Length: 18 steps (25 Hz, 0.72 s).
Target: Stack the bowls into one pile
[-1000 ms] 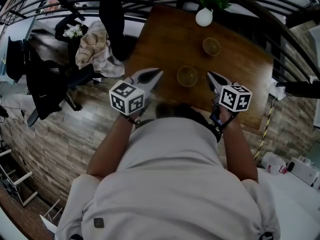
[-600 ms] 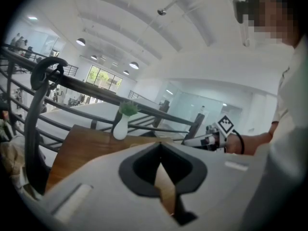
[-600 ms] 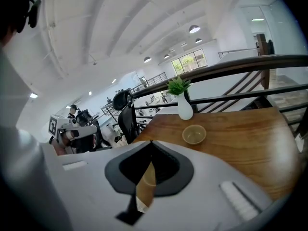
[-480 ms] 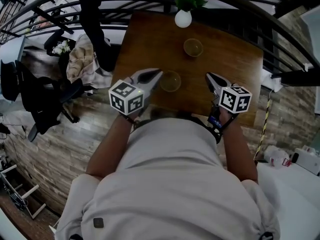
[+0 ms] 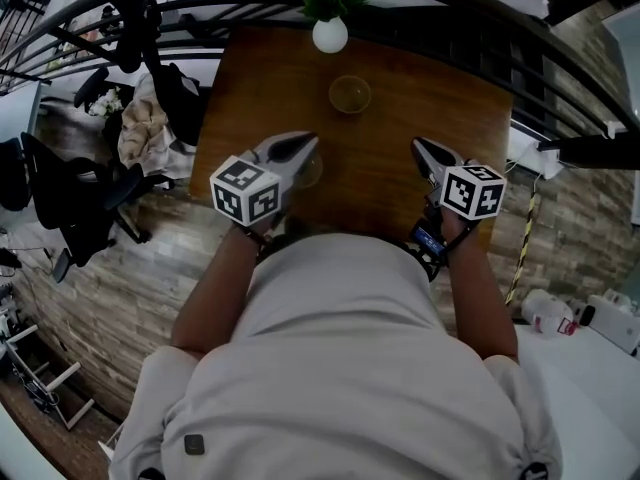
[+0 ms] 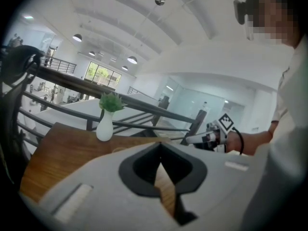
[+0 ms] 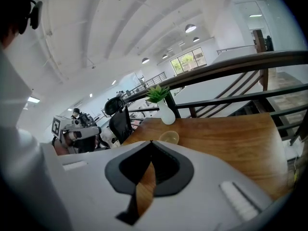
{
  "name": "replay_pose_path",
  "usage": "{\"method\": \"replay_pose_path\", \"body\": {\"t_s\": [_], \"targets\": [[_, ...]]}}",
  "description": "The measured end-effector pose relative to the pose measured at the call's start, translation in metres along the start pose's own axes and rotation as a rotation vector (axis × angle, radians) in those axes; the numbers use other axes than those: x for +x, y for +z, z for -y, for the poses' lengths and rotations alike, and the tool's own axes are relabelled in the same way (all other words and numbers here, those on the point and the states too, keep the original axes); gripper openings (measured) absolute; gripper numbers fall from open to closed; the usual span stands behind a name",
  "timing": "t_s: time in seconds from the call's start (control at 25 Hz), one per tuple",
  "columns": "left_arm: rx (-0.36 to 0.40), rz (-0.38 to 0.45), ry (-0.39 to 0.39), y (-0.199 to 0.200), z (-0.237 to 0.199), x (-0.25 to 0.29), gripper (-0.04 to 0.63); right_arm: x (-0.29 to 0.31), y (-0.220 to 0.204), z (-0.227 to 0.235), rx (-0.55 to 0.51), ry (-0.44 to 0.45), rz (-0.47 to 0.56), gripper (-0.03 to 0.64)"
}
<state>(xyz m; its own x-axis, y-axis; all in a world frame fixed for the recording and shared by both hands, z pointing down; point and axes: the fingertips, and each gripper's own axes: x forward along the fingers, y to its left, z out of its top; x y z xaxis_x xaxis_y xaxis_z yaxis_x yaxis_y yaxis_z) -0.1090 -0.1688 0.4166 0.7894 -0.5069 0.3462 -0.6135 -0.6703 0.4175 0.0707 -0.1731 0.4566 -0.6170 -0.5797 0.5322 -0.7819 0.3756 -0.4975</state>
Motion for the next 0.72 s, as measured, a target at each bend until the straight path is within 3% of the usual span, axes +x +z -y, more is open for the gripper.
{"method": "replay_pose_path", "body": {"t_s": [0.4,0.72], "targets": [[-0.031,-0.033,0.036,-0.02,0.028,0.05,0.005,-0.015,0.0,0.057,0.016,0.052,-0.031,0.008],[-0.049,-0.057,0.022,-0.017,-0.002,0.056,0.005,0.009,0.005,0.063,0.056,0.031,-0.037,0.008]]}}
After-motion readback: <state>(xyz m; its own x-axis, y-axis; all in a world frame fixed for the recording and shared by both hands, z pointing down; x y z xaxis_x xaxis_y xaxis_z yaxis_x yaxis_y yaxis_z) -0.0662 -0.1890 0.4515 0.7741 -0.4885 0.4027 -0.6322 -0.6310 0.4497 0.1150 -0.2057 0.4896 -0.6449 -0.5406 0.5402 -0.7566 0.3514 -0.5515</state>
